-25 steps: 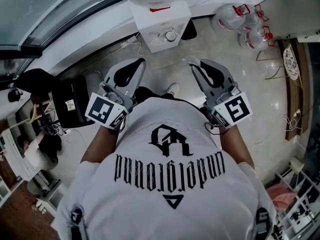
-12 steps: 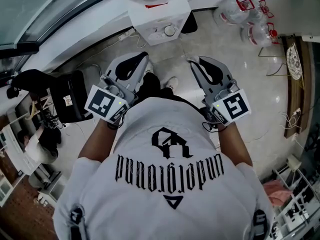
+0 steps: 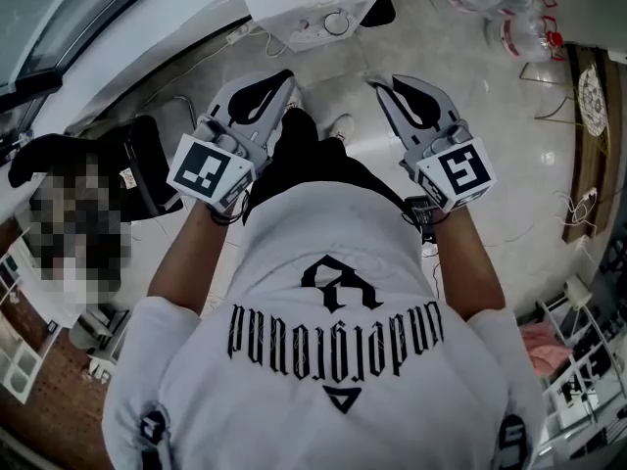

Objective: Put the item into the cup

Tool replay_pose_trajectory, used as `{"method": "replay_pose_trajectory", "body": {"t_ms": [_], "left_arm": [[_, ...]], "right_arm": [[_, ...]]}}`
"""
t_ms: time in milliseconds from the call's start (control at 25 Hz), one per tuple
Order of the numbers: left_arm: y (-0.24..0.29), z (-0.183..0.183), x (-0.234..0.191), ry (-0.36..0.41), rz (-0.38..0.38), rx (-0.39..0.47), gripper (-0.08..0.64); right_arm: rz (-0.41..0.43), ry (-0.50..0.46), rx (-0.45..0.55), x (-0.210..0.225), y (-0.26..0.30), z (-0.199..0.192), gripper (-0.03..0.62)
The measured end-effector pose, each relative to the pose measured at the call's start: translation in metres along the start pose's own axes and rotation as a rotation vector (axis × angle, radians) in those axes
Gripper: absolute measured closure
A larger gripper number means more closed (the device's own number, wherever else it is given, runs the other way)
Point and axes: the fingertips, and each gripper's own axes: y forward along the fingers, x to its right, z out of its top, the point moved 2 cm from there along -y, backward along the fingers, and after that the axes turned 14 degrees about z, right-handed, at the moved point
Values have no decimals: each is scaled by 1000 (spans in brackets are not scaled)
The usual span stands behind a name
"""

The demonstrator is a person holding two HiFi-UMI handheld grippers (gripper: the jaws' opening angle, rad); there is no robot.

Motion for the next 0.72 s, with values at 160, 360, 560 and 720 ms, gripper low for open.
{"method": "replay_pose_trajectory", "body": {"t_ms": [160,360,560,720], "left_arm": [[16,-28,-12,-16,-6,-42,548],[43,-62,-25,6,-11,-73,548],[90,-106,-31,-24,-19,-115,548],[111,-134,-36,8,-22,-134,548]], "right_arm": [[-14,52,-21,23,20,-29,540],[-6,61,-49,52,49,-59,540],[-8,89,-94,99,65,-106,540],[-10,97,-135,119,82,-137,539]]}}
